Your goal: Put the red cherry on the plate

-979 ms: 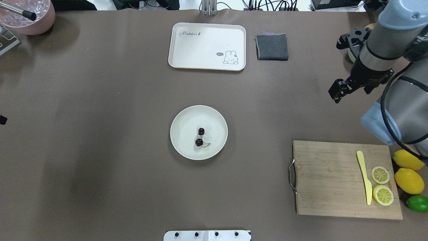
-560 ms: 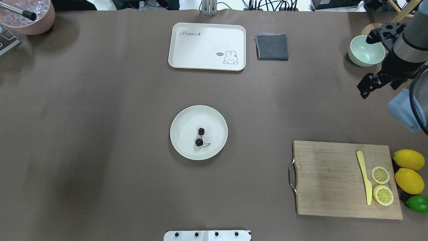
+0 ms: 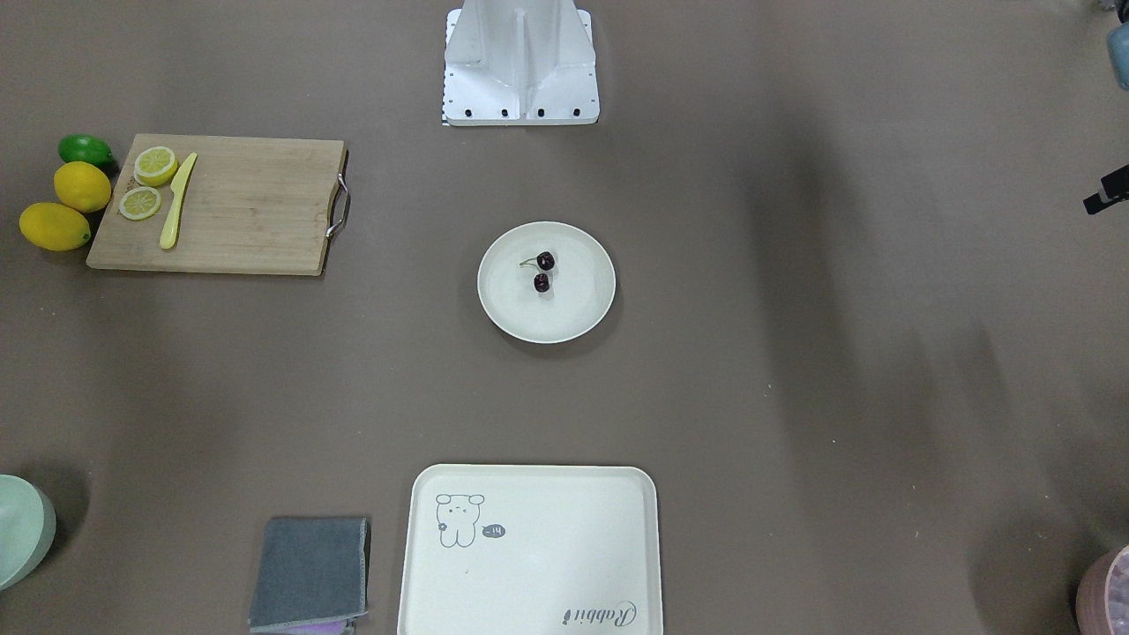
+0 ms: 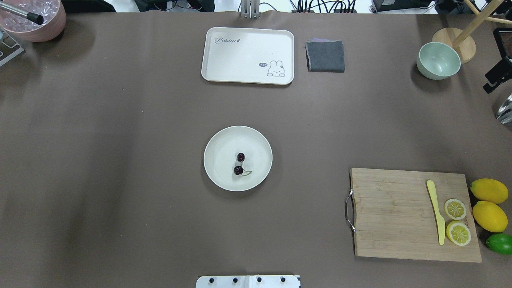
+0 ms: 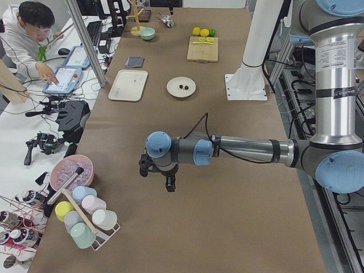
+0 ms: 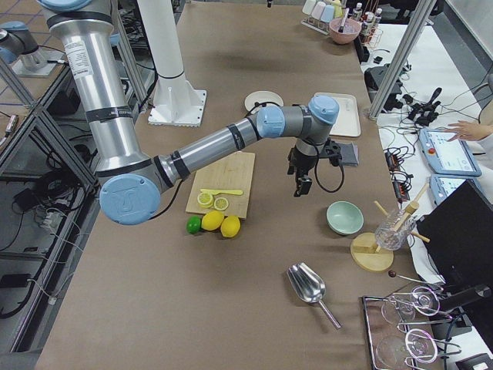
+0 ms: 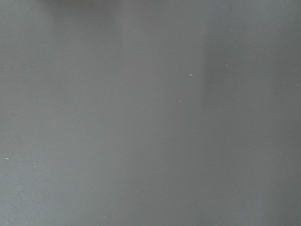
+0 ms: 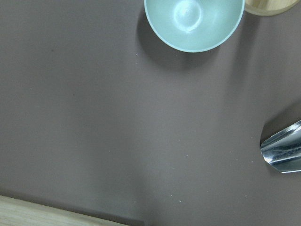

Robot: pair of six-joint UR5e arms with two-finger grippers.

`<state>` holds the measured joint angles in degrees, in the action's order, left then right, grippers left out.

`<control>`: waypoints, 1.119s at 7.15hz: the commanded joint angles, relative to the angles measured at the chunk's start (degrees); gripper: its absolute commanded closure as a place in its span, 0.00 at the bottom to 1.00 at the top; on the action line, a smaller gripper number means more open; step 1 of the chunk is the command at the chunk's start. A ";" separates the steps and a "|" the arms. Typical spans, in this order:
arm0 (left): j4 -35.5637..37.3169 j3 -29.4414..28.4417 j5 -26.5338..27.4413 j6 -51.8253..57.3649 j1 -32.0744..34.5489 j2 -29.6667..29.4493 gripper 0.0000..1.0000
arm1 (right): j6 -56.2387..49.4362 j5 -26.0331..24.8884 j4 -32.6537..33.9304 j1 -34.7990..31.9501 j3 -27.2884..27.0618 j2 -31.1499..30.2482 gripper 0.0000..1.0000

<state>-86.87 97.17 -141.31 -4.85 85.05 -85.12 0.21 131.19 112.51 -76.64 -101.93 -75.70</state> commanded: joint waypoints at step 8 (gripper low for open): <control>2.58 -5.06 2.62 7.84 6.88 -1.71 0.02 | -11.56 1.62 -6.42 -9.50 7.87 -5.26 0.00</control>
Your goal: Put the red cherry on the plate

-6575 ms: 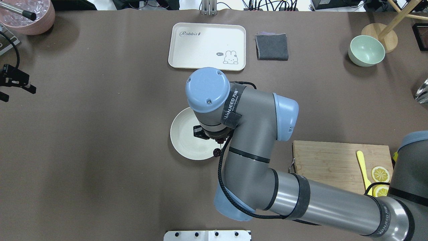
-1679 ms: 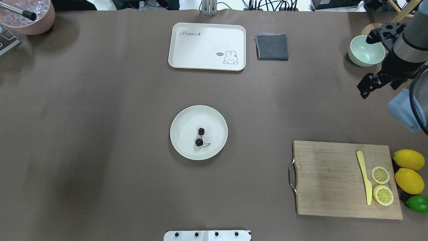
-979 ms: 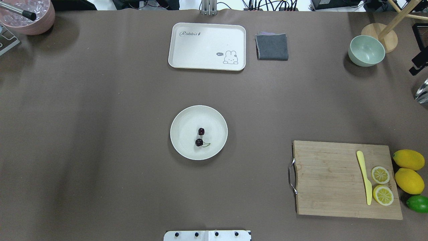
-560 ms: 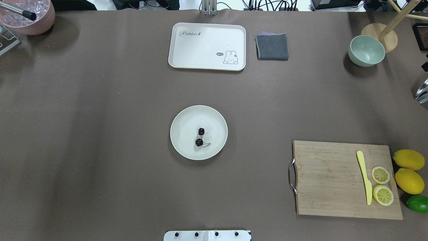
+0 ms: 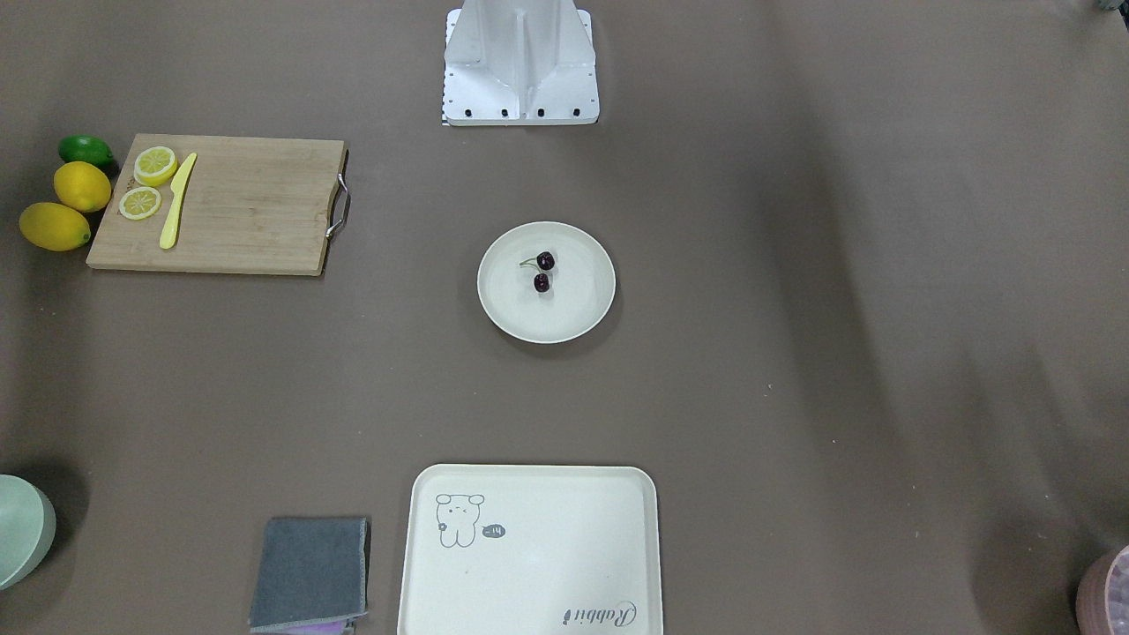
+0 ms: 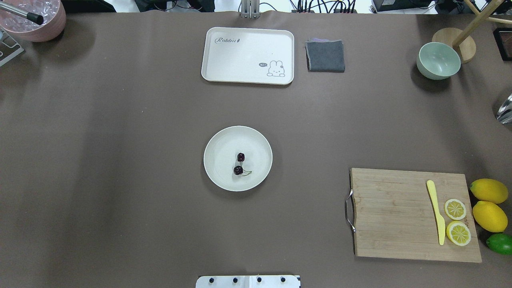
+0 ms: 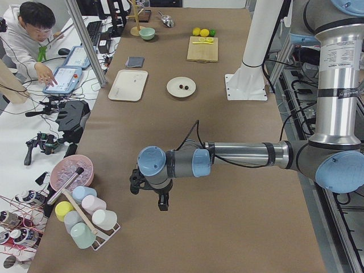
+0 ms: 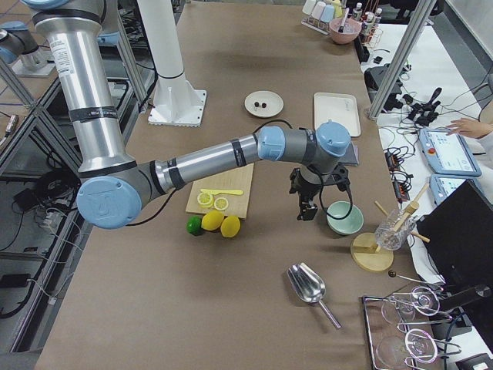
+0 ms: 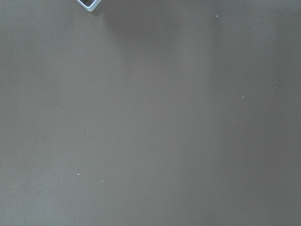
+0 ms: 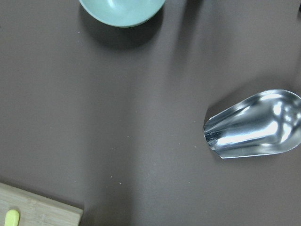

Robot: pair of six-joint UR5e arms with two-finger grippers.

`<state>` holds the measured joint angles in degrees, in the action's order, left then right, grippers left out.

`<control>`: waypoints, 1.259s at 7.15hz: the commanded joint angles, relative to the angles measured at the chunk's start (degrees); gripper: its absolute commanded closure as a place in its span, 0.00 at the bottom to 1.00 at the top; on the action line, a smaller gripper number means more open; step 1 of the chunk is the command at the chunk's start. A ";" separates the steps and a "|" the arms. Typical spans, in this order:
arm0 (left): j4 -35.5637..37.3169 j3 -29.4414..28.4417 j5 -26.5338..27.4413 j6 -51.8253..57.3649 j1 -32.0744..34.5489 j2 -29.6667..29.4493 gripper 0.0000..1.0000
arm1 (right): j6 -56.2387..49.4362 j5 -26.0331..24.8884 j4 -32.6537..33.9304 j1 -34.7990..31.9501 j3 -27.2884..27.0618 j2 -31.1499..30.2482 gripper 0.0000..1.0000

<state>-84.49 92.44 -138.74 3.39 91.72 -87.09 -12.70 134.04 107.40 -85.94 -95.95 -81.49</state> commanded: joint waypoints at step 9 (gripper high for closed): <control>3.54 3.37 4.97 -0.58 0.65 -0.19 0.02 | 4.62 -3.61 -3.95 -0.20 6.91 0.98 0.00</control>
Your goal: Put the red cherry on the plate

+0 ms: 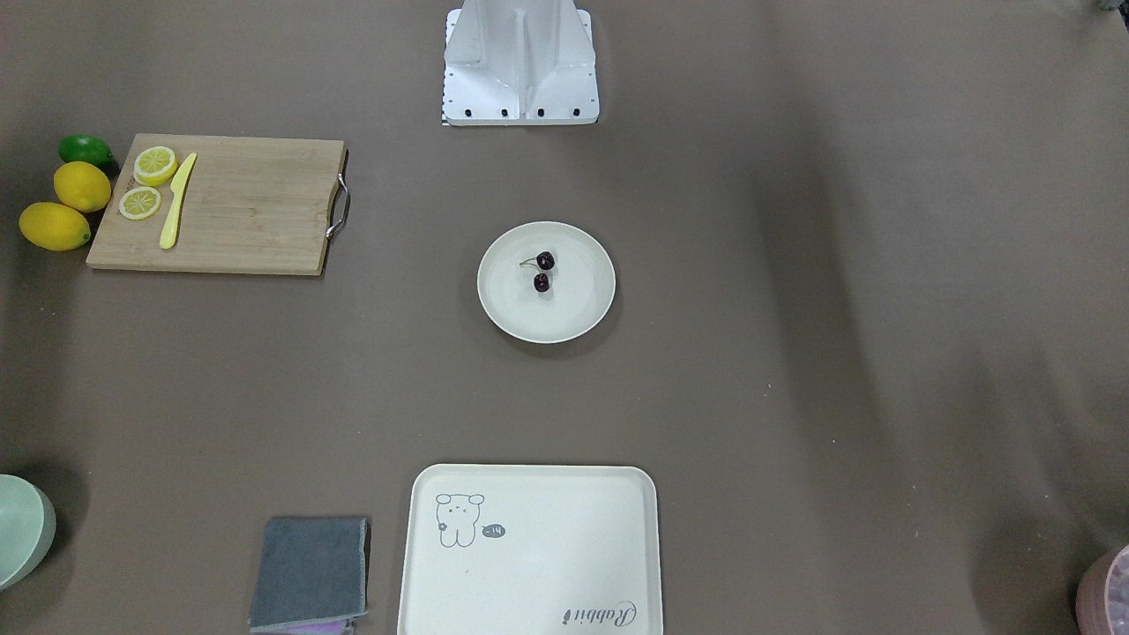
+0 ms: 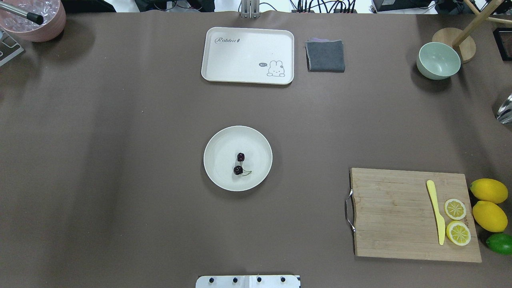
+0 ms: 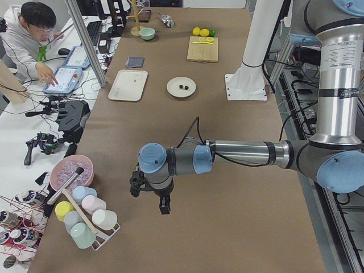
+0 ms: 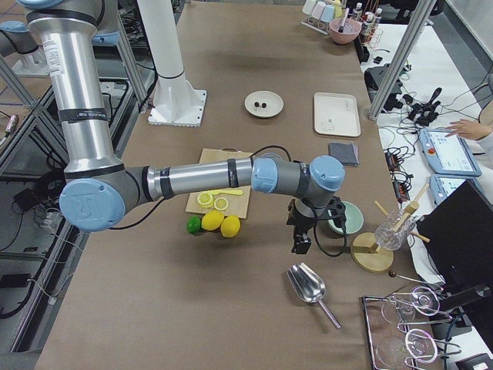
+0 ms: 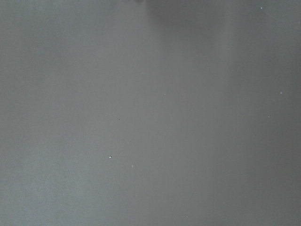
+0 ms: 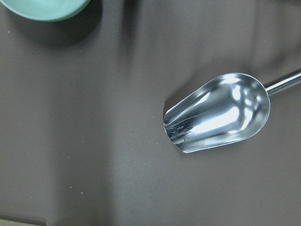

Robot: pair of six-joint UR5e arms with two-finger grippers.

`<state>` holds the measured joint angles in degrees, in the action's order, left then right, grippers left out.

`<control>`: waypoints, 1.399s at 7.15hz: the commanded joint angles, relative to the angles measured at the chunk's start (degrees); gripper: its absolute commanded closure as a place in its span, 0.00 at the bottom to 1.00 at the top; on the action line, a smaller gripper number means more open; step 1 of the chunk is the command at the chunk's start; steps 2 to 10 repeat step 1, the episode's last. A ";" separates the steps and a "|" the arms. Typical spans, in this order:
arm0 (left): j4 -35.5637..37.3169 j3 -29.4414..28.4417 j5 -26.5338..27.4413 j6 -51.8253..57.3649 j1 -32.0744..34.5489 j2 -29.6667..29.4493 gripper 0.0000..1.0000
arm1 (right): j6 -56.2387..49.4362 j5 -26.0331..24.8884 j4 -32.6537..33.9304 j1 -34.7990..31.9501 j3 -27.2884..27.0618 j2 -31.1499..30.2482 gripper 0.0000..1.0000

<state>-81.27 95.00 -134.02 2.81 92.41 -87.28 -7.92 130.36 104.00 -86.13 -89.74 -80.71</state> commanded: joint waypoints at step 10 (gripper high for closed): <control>0.24 0.80 0.25 0.00 -0.04 0.00 0.02 | -0.08 0.07 -0.82 0.00 0.80 0.20 0.00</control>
